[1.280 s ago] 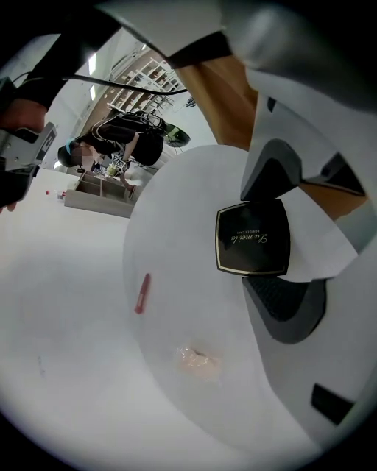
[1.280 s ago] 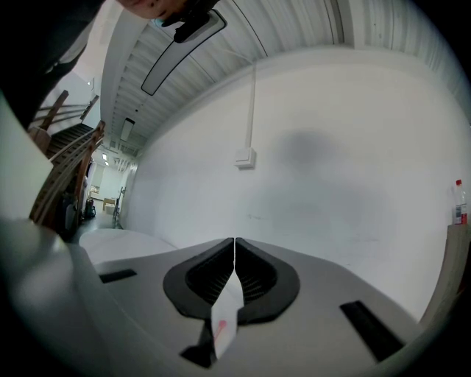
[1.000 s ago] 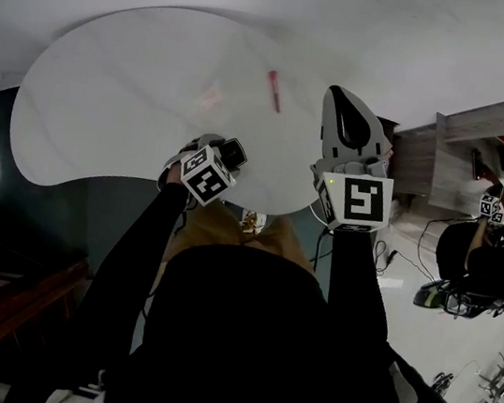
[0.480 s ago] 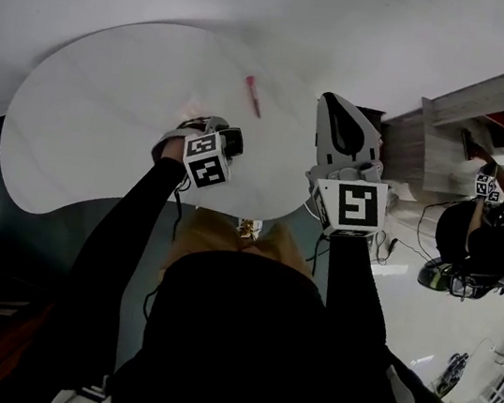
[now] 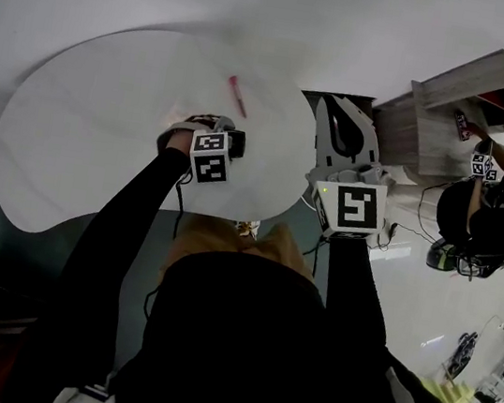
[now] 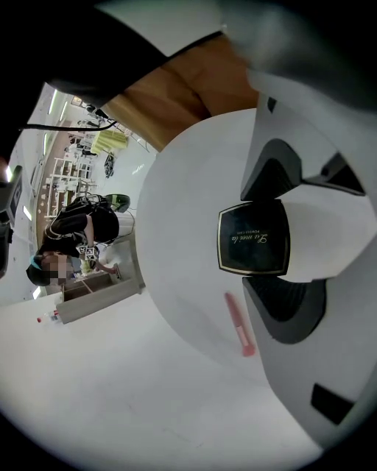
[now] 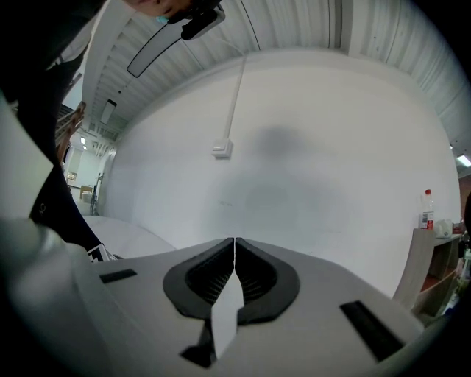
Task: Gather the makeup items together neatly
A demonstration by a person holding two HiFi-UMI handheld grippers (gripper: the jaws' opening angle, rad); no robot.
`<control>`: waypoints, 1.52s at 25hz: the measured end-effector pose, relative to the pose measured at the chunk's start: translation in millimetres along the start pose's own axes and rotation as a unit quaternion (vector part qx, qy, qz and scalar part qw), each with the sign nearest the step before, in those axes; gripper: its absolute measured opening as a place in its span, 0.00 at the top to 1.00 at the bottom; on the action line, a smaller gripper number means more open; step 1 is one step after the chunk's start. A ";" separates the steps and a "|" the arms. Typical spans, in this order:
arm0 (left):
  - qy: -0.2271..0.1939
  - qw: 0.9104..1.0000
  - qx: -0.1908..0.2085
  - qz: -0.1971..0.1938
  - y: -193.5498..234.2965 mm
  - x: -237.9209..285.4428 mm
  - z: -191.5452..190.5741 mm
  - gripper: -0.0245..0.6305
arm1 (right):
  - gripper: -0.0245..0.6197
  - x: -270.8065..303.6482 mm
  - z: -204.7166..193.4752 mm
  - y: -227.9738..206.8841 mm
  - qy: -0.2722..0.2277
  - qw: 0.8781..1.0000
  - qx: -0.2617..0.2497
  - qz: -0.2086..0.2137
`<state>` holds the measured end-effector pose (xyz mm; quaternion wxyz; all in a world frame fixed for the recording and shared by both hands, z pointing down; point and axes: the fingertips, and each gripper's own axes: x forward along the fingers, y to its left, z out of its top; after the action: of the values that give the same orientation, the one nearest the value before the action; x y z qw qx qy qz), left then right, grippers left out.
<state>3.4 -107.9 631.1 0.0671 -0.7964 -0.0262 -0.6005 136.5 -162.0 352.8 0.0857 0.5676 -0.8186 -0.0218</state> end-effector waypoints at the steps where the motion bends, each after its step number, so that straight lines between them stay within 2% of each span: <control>1: -0.003 1.000 0.004 -0.004 -0.5 1.3 0.8 0.45 | 0.92 -0.3 -0.5 -1.2 0.002 1.000 0.000 -0.002; 4: -0.008 1.000 0.014 -0.010 1.2 6.8 2.0 0.45 | 0.92 -0.1 -2.2 -2.0 0.005 1.000 -0.006 -0.003; 8: -0.010 1.000 0.005 -0.012 4.7 11.7 0.6 0.45 | 0.92 -1.9 -4.6 -5.2 0.007 1.000 -0.001 -0.011; 17: -0.023 1.000 0.004 0.000 5.6 -0.1 6.9 0.45 | 0.92 -4.1 -3.2 -2.4 0.004 1.000 -0.001 -0.006; 22: -0.048 0.998 0.012 0.027 4.4 -22.6 20.5 0.45 | 0.92 -1.6 2.3 6.3 -0.005 1.000 0.000 0.003; 27: -0.099 0.992 -0.027 0.079 16.1 -66.3 32.0 0.45 | 0.92 5.4 12.3 22.4 -0.016 1.000 -0.005 0.024; 30: -0.141 0.979 -0.067 0.132 27.8 -100.7 36.3 0.45 | 0.92 12.0 16.3 35.3 -0.019 0.999 -0.002 0.041; 32: -0.170 0.965 -0.100 0.174 35.5 -128.5 37.2 0.46 | 0.92 16.5 20.7 44.3 -0.024 0.998 -0.005 0.055; 38: -0.261 0.906 -0.188 0.276 47.2 -209.6 33.6 0.46 | 0.92 29.1 30.0 64.6 -0.037 0.996 -0.010 0.081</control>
<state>-16.9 -141.8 417.3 0.0701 -0.8979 0.2918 -0.3221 61.9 -168.0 335.3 0.0625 0.4974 -0.8641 -0.0444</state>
